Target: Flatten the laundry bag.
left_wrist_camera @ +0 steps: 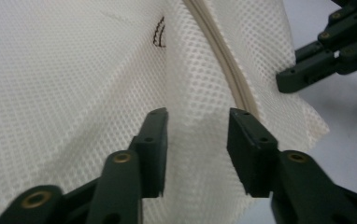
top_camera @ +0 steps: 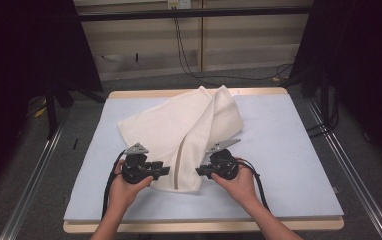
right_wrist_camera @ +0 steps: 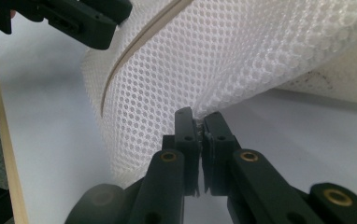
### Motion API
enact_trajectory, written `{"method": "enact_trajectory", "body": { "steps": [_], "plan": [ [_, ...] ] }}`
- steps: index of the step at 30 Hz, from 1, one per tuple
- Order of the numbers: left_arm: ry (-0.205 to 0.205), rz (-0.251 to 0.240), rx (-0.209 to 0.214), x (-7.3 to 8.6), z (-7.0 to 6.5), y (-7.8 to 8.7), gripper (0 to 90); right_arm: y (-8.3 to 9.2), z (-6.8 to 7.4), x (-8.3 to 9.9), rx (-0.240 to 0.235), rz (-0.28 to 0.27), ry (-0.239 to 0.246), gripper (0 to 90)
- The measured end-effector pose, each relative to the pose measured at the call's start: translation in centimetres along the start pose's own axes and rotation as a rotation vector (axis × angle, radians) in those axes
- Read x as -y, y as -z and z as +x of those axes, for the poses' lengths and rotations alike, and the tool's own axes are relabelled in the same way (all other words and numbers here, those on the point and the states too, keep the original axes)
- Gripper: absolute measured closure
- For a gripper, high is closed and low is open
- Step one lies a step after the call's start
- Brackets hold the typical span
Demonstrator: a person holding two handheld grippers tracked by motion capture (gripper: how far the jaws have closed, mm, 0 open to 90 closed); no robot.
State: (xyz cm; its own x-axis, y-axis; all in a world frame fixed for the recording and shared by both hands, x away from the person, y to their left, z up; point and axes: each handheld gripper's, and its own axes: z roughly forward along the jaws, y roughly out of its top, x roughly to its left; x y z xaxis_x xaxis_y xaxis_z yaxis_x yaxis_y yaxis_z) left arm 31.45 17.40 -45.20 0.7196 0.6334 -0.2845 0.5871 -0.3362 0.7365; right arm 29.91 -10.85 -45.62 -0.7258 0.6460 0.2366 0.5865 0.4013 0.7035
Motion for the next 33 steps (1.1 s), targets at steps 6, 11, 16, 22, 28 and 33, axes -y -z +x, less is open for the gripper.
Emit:
{"method": "enact_trajectory", "body": {
  "steps": [6, 11, 16, 22, 28, 33],
  "plan": [
    [-0.008, -0.027, -0.007, -0.6, -0.3, -1.6, 43.4, 0.2, 0.2, 0.4, 0.002, -0.002, -0.009, 85.7],
    [-0.014, -0.039, -0.016, -1.0, -0.3, -2.3, 43.7, 0.1, 0.3, 0.5, -0.001, 0.005, -0.003, 85.1],
    [-0.029, -0.033, -0.02, -1.0, -0.5, -2.4, 44.2, 0.2, 0.4, 0.8, 0.001, 0.001, -0.002, 84.6],
    [-0.029, 0.0, 0.001, -1.0, -1.0, -3.0, 56.5, 0.3, 0.7, 0.9, -0.005, 0.0, 0.0, 84.6],
    [-0.022, 0.035, 0.017, -1.1, -1.2, -3.3, 74.6, 0.2, 0.7, 1.1, -0.01, -0.005, -0.004, 84.3],
    [-0.011, 0.055, 0.027, -1.1, -1.2, -3.5, 81.5, 0.2, 0.7, 1.1, -0.011, -0.002, 0.0, 83.6]
  ]
}}
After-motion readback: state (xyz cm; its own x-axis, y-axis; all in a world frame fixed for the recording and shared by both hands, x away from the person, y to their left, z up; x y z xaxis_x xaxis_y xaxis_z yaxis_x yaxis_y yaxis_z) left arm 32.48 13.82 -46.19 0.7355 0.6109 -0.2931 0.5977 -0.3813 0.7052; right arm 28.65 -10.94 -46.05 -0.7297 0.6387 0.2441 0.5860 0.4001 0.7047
